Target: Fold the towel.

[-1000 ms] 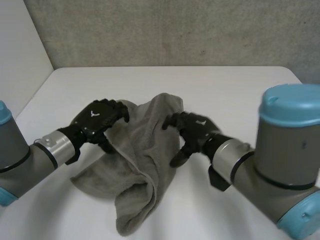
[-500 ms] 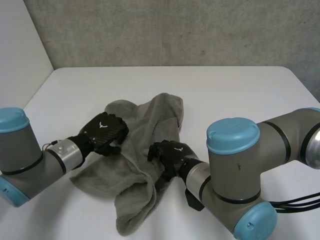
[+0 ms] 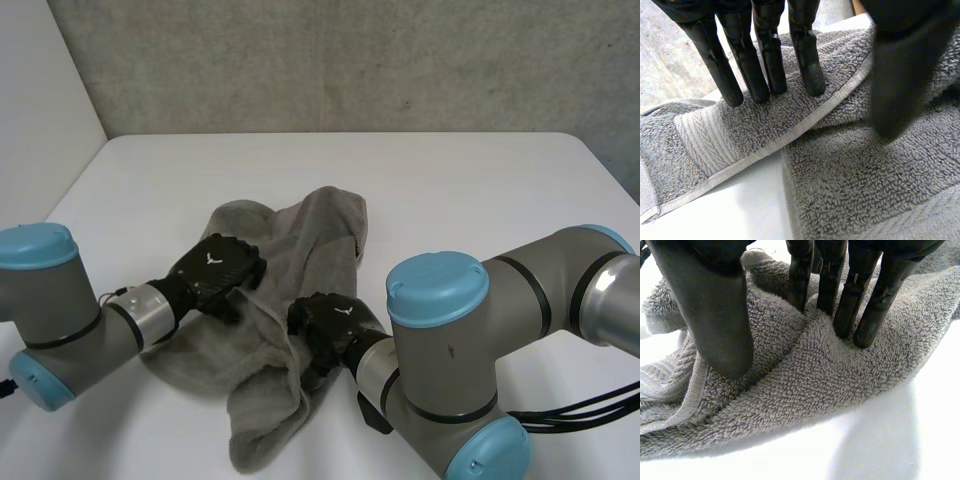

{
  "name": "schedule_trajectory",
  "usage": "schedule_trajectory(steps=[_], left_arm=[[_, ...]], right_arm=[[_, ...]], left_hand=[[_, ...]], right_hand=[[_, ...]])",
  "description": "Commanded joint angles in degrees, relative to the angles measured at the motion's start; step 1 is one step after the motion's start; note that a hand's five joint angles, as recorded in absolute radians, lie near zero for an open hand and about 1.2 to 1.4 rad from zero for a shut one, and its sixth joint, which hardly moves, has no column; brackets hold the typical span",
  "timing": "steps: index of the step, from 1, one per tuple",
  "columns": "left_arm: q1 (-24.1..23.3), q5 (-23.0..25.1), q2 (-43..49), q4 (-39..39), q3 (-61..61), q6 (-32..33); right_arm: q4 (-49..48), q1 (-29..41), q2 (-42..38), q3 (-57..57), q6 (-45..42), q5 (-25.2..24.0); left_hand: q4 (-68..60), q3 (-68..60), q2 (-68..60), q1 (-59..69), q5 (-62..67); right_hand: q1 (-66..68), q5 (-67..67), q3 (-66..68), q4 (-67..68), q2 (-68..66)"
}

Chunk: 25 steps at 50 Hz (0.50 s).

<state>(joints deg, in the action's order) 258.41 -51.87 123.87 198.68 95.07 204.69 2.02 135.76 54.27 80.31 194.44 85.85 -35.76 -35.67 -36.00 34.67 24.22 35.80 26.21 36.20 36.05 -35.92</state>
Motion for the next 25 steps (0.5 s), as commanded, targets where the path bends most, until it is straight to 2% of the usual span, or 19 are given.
schedule_trajectory(steps=[1, 17, 25], left_arm=[[-0.8, 0.0, 0.6, 0.1, -0.8, 0.0], [-3.2, -0.4, 0.1, 2.8, -0.8, -0.7], [-5.5, -0.5, 0.1, 7.7, -0.9, -0.9]], right_arm=[[0.0, -0.1, 0.0, 0.0, -0.2, -0.1], [0.1, -0.3, 0.0, 0.7, -0.2, -0.2], [0.2, -0.6, 0.2, 0.7, -0.3, -0.1]], left_hand=[[2.0, 1.9, 2.2, -0.9, -0.5], [1.7, 1.6, 1.9, -0.6, -0.1], [1.7, 1.6, 1.9, -0.6, -0.1]], right_hand=[[1.9, 1.5, 1.5, 1.6, -1.7], [1.9, 1.5, 1.5, 1.6, -1.7], [1.9, 1.5, 1.5, 1.6, -1.7]])
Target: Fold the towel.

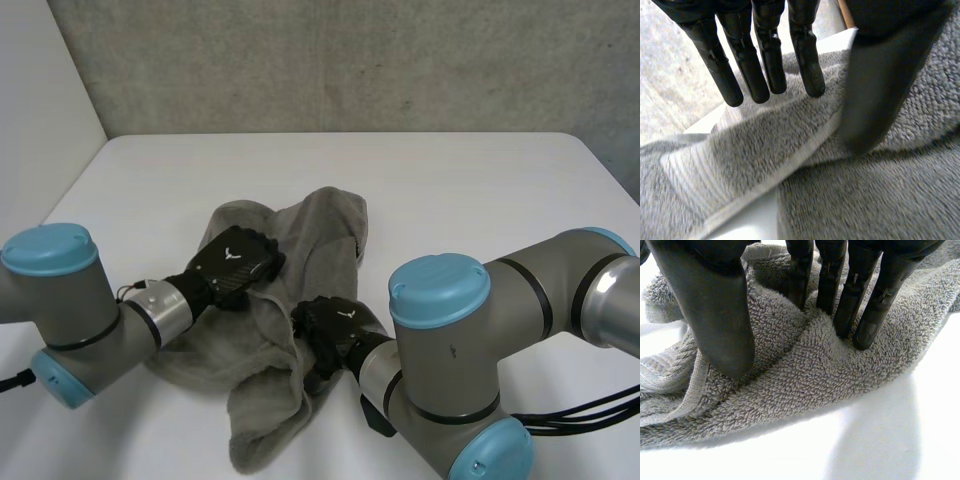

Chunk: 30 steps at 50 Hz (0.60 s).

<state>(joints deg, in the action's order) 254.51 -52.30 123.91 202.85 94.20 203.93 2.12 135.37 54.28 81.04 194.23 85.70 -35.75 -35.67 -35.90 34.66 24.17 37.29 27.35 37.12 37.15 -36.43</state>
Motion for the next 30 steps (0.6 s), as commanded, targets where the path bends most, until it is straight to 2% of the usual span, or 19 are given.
schedule_trajectory(steps=[1, 14, 16, 17, 18, 19, 21, 22, 23, 30], left_arm=[[-1.9, -0.1, 0.3, 4.2, -0.2, -0.1], [-3.6, -0.2, 3.6, 4.6, -2.9, 0.0], [-3.8, -0.1, 3.9, 4.3, -3.1, 0.0], [-3.8, -0.1, 3.9, 4.3, -3.1, 0.0], [-3.8, -0.1, 3.9, 4.2, -3.1, 0.0], [-3.8, -0.1, 3.9, 4.2, -3.1, 0.0], [-3.8, -0.1, 3.6, 4.0, -3.1, 0.0], [-3.8, -0.1, 3.6, 4.0, -3.1, 0.0], [-3.8, -0.1, 3.4, 3.8, -3.0, 0.0], [-3.5, -0.1, 1.2, 3.3, -2.4, 0.0]], right_arm=[[0.1, -0.3, 0.2, 0.0, -0.1, 0.0], [0.2, -0.5, 0.4, 0.1, -0.1, 0.1], [0.3, -0.5, 0.7, 0.2, -0.1, 0.1], [0.3, -0.5, 0.7, 0.2, -0.1, 0.1], [0.3, -0.5, 0.7, 0.1, -0.1, 0.1], [0.3, -0.5, 0.7, 0.1, -0.1, 0.1], [0.3, -0.5, 1.2, 0.1, 0.0, 0.1], [0.3, -0.5, 1.2, 0.1, 0.0, 0.1], [0.3, -0.5, 1.5, 0.1, 0.0, 0.1], [0.5, -0.5, 2.2, -0.3, 0.0, 0.3]], left_hand=[[1.7, 1.6, 1.8, -0.6, -0.1], [0.3, 0.2, 0.5, 0.8, 1.3], [-10.0, -10.1, -9.9, 11.1, 11.6], [-10.1, -10.2, -10.0, 11.2, 11.7], [-18.8, -18.9, -18.6, 19.9, 20.4], [-18.9, -18.9, -18.7, 20.0, 20.5], [-35.9, -36.0, -35.8, 37.0, 37.5], [-36.0, -36.1, -35.9, 37.1, 37.6], [-42.5, -42.6, -42.4, 43.6, 44.1], [-44.2, -44.3, -44.1, 45.3, 45.8]], right_hand=[[0.4, 0.3, 0.6, 0.5, -1.2], [0.4, 0.3, 0.6, 0.5, -1.2], [0.4, 0.3, 0.6, 0.5, -1.2], [0.4, 0.3, 0.6, 0.5, -1.2], [0.4, 0.3, 0.6, 0.5, -1.2], [0.4, 0.3, 0.6, 0.5, -1.2], [0.4, 0.3, 0.6, 0.5, -1.2], [0.4, 0.3, 0.6, 0.5, -1.2], [0.2, 0.2, 0.4, 0.4, -1.1], [-3.3, -3.4, -3.1, -3.2, 2.5]])
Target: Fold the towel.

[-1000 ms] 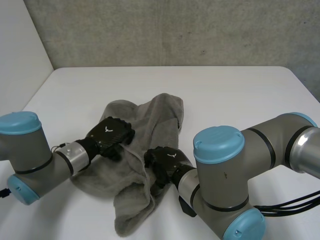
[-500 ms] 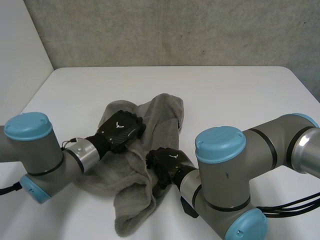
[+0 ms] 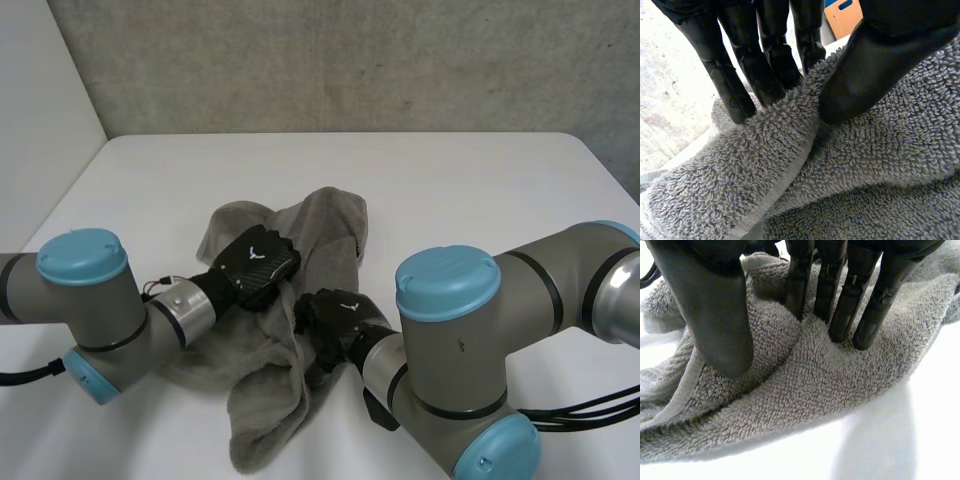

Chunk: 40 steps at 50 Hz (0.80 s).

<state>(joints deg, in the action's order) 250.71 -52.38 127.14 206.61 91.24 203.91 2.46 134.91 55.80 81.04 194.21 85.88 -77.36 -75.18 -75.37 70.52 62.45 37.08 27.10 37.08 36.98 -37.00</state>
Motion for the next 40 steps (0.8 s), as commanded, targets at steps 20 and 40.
schedule_trajectory(steps=[20, 40], left_arm=[[3.6, -0.1, -14.8, -2.9, 6.9, -0.1], [5.8, -0.7, -16.7, -2.8, 6.8, -0.1]], right_arm=[[1.1, 2.1, -1.1, -4.9, 3.3, 3.1], [4.5, 2.3, -2.5, -9.6, 4.6, 2.3]], left_hand=[[-2.6, -4.8, -4.6, 9.5, 7.5], [-2.6, -4.8, -4.6, 9.5, 7.5]], right_hand=[[-14.6, -14.6, -14.5, -14.4, 14.5], [42.9, 42.9, 42.9, 43.0, -43.0]])
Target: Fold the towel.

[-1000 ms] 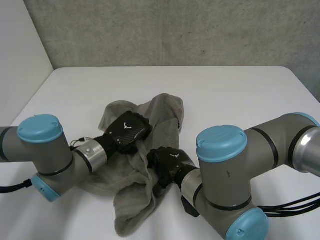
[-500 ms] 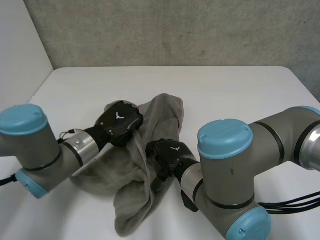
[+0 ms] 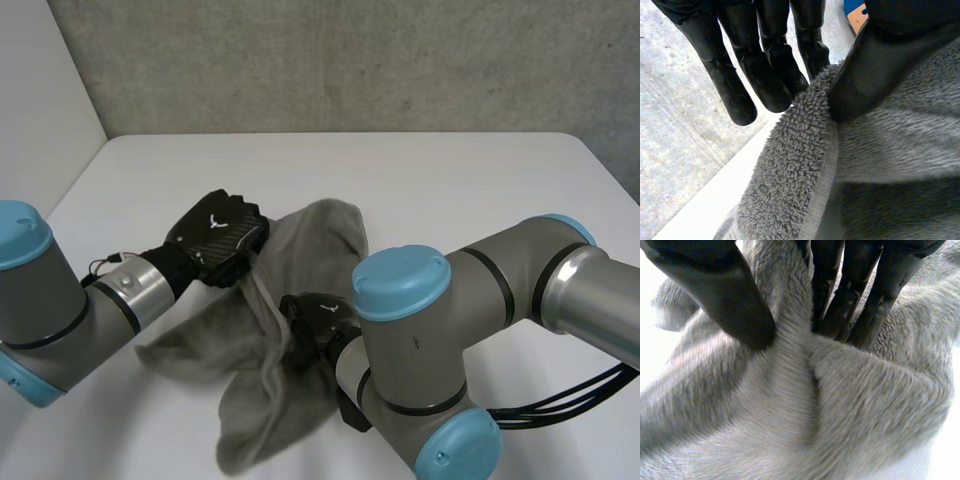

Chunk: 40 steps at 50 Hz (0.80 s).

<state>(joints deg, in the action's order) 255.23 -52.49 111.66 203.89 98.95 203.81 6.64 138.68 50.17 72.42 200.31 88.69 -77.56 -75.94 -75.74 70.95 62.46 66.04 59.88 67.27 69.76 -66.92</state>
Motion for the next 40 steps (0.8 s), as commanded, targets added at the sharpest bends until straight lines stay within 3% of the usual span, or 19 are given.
schedule_trajectory(steps=[1, 9, 13, 14, 16, 17, 19, 21, 25, 26, 27, 28, 29, 30, 31, 35, 40], left_arm=[[1.3, -0.6, -1.2, -0.1, -0.9, 0.0], [1.8, -4.9, -8.8, -0.1, -4.9, -3.1], [1.1, -6.7, -12.9, 0.2, -11.5, -12.2], [1.1, -6.7, -13.0, 0.2, -11.5, -12.2], [0.9, -8.8, -15.4, 0.1, -16.4, -18.9], [0.9, -8.8, -15.4, 0.1, -16.4, -19.0], [0.9, -12.3, -17.6, 0.1, -19.5, -25.2], [0.9, -13.7, -18.3, 0.1, -19.8, -27.3], [0.9, -14.9, -19.0, -0.4, -18.3, -29.8], [0.9, -14.8, -19.1, -0.4, -15.9, -30.0], [0.8, -14.7, -19.1, -0.2, -12.6, -29.8], [0.8, -14.7, -19.1, -0.2, -12.6, -29.8], [0.8, -14.7, -19.0, 0.0, -9.0, -29.7], [0.8, -14.7, -19.0, 0.0, -8.9, -29.7], [0.6, -14.5, -18.6, 0.5, -5.6, -29.6], [0.5, -11.3, -15.6, 2.0, 2.6, -28.0], [0.7, -8.7, -11.4, 3.1, 6.6, -23.0]], right_arm=[[0.3, -1.5, 3.1, -1.0, -1.5, -0.5], [4.8, -8.7, 10.5, -10.5, -17.4, -2.9], [14.3, -11.0, 9.1, -29.8, -26.6, -9.5], [14.4, -11.0, 9.1, -29.9, -26.6, -9.5], [20.2, -11.8, 4.0, -47.2, -30.7, -12.2], [20.3, -11.8, 4.0, -47.3, -30.8, -12.2], [24.1, -12.3, -0.2, -61.6, -35.1, -14.2], [25.4, -12.3, -1.9, -65.9, -37.7, -15.0], [26.9, -11.6, -3.4, -64.3, -42.6, -16.4], [27.6, -11.3, -3.4, -60.0, -44.7, -17.0], [28.8, -10.7, -3.2, -53.4, -47.2, -17.1], [28.8, -10.7, -3.1, -53.4, -47.2, -17.1], [29.1, -10.5, -2.8, -46.1, -49.8, -16.6], [29.1, -10.5, -2.8, -46.1, -49.8, -16.6], [28.8, -10.4, -2.3, -39.7, -52.6, -16.5], [23.4, -10.5, -0.7, -28.2, -56.1, -14.6], [19.9, -10.5, 1.8, -22.2, -55.2, -11.8]], left_hand=[[-2.4, -4.1, -4.3, 9.0, 7.5], [-2.4, -4.1, -4.3, 9.0, 7.5], [-2.4, -4.1, -4.3, 9.0, 7.5], [-2.4, -4.1, -4.3, 9.0, 7.5], [-2.4, -4.1, -4.3, 9.0, 7.5], [-2.4, -4.1, -4.3, 9.0, 7.5], [-2.4, -4.1, -4.3, 9.0, 7.5], [-2.4, -4.1, -4.3, 9.0, 7.5], [-2.4, -4.1, -4.3, 9.0, 7.5], [-2.4, -4.1, -4.3, 9.0, 7.5], [-2.4, -4.1, -4.3, 9.0, 7.5], [-2.4, -4.1, -4.3, 9.0, 7.5], [-2.4, -4.1, -4.3, 9.0, 7.5], [-2.4, -4.1, -4.3, 9.0, 7.5], [-2.4, -4.1, -4.3, 9.0, 7.5], [-2.4, -4.1, -4.3, 9.0, 7.5], [-2.4, -4.1, -4.3, 9.0, 7.5]], right_hand=[[14.0, 10.1, 12.7, 10.2, -13.1], [14.0, 10.1, 12.7, 10.2, -13.1], [14.0, 10.1, 12.7, 10.2, -13.1], [14.0, 10.1, 12.7, 10.2, -13.1], [14.0, 10.1, 12.7, 10.2, -13.1], [14.0, 10.1, 12.7, 10.2, -13.1], [14.0, 10.1, 12.7, 10.2, -13.1], [14.0, 10.1, 12.7, 10.2, -13.1], [14.0, 10.1, 12.7, 10.2, -13.1], [0.7, -3.1, -0.5, -3.0, 0.2], [-23.1, -26.9, -24.3, -26.8, 24.0], [-23.3, -27.2, -24.6, -27.0, 24.2], [-46.6, -50.5, -47.9, -50.4, 47.5], [-46.9, -50.7, -48.1, -50.6, 47.7], [-56.0, -59.9, -57.3, -59.8, 56.9], [-56.0, -59.9, -57.3, -59.8, 56.9], [-56.0, -59.9, -57.3, -59.8, 56.9]])
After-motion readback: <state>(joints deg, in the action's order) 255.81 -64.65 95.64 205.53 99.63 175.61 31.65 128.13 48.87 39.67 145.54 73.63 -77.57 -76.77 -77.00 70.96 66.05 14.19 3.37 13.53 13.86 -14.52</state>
